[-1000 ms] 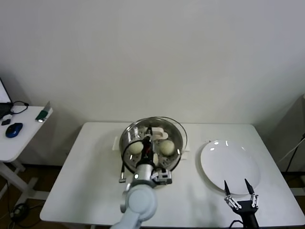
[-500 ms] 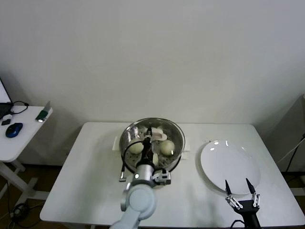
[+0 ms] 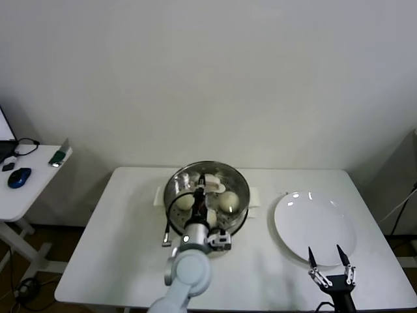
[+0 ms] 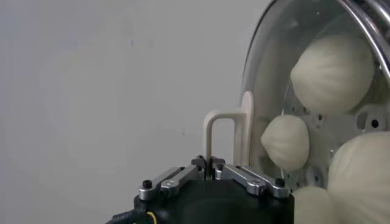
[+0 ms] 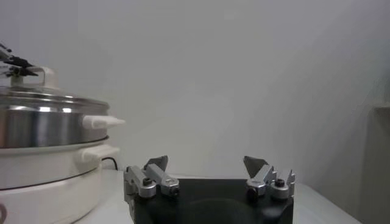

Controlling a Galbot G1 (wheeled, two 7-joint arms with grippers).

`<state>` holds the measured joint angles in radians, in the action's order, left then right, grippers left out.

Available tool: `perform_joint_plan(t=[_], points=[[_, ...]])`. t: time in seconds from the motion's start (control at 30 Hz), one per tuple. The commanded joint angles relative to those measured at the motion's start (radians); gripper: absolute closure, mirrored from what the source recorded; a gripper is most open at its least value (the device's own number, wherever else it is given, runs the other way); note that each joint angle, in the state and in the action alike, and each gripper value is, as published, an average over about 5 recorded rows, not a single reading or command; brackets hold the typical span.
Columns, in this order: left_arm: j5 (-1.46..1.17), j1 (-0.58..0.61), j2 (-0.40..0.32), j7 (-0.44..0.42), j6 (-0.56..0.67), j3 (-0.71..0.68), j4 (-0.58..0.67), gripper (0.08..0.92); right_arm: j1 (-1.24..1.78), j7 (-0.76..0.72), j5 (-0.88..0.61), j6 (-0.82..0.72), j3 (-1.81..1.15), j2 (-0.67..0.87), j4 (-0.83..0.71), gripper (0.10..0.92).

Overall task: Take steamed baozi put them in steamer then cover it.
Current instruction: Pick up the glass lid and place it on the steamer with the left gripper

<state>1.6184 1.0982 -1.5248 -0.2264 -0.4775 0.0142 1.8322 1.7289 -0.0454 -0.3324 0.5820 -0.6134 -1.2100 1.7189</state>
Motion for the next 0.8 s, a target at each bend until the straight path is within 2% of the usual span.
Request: perform_joint_plan(t=[0.03,0.7,0.8], points=[[0.003,0.002,0.000,-0.002,0.001,-0.009,-0.007,0.860,-0.001,-0.002,0.002,0.002,0.002,-0.002,-0.001,0.203],[0.013,0.012,0.004,0.016,0.032,-0.004,-0.014,0.860,-0.001,-0.009,0.003,0.013,0.005,-0.008,0.002,0.203],[0.011,0.010,0.005,0.022,0.032,-0.003,-0.019,0.825,-0.001,-0.010,0.002,0.010,0.006,-0.008,0.005,0.203]])
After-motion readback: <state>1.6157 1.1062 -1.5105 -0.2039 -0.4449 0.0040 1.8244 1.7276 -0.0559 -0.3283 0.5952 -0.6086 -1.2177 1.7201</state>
